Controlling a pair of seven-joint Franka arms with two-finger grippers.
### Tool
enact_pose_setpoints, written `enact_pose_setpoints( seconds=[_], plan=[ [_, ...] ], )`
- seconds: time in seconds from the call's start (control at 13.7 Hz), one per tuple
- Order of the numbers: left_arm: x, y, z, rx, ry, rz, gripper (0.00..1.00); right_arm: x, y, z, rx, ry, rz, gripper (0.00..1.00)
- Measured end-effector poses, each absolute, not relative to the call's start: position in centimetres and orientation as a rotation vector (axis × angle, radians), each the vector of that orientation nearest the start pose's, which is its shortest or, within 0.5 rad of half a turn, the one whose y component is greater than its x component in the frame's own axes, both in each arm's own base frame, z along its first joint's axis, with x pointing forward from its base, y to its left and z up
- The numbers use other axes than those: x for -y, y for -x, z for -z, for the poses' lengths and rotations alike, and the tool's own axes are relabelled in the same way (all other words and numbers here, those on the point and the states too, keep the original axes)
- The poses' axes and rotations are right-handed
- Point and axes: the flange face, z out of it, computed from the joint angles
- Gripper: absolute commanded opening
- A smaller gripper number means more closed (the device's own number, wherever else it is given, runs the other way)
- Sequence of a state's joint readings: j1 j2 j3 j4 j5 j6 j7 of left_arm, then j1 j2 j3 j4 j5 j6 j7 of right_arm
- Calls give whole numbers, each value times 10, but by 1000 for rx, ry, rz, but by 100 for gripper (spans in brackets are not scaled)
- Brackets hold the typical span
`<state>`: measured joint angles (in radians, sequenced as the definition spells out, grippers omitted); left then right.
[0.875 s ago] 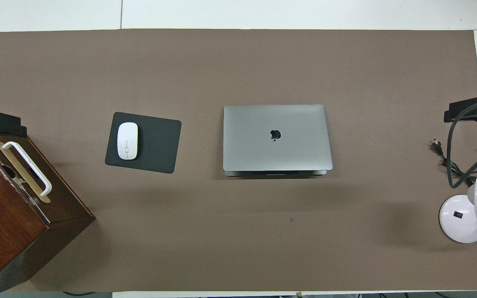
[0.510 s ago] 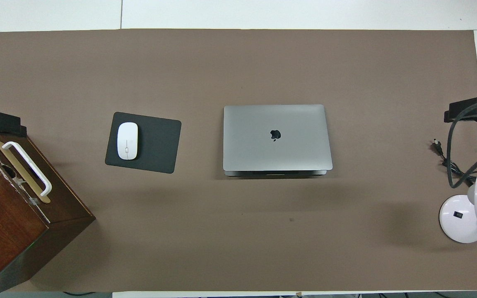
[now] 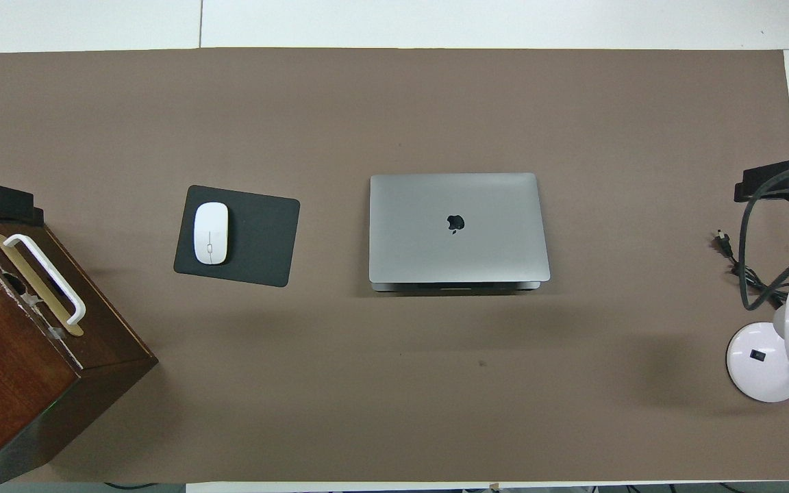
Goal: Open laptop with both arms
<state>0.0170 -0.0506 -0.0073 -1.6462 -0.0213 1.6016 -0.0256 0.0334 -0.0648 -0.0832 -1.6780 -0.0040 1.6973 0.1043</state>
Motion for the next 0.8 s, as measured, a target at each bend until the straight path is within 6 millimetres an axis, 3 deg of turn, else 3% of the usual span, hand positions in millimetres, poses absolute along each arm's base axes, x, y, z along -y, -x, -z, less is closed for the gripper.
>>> enact_pose_setpoints(
  seconds=[0.58, 0.66, 0.8],
  plan=[
    [-3, -542, -620, 58, 3163, 29, 100, 25, -545, -621, -340, 3114, 132, 94],
    [-3, -543, -621, 57, 3163, 32, 100, 25, -545, -621, -340, 3113, 133, 80],
    [-1, -543, -621, 54, 3163, 33, 100, 25, -545, -621, -354, 3111, 133, 73]
  ],
)
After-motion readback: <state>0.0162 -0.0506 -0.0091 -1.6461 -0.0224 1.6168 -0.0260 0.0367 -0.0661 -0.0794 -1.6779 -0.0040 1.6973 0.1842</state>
